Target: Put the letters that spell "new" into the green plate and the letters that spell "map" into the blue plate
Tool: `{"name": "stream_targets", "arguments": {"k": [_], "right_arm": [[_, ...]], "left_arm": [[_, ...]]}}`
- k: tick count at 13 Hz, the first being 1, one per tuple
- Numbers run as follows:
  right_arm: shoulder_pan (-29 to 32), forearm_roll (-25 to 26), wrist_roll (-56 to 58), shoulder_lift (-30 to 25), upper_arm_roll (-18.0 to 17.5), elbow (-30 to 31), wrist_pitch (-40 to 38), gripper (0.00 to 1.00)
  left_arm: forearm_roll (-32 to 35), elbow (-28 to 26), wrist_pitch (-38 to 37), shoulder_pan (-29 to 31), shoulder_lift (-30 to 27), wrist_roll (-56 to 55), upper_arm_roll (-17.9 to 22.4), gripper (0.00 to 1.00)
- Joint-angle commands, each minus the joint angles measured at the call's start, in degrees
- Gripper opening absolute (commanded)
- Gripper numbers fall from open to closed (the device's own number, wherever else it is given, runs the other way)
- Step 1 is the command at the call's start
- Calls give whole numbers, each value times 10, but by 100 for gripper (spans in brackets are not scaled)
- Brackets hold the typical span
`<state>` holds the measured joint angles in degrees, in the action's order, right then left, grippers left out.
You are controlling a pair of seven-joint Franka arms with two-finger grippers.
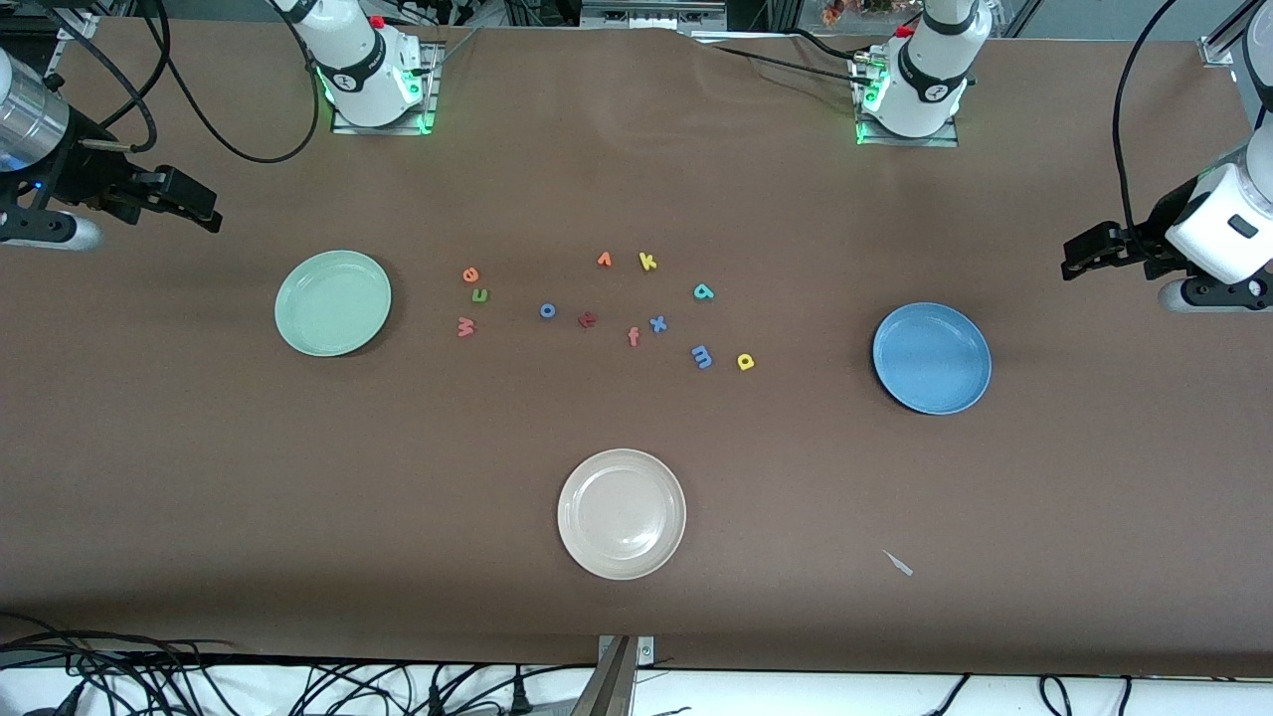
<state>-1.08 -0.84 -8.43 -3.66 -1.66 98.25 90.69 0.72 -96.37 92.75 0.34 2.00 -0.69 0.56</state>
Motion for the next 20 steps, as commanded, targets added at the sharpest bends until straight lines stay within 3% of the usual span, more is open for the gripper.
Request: {"name": "stream_targets", "arguments": {"k": [1,20], "right_arm": [[0,-5,-1,-4,0,-6,-9,100],[1,-5,-1,-4,0,-6,-9,100]], "left_arm": [[3,-8,8,2,-5,11,0,100],[4,2,8,-10,15,11,-1,100]]}}
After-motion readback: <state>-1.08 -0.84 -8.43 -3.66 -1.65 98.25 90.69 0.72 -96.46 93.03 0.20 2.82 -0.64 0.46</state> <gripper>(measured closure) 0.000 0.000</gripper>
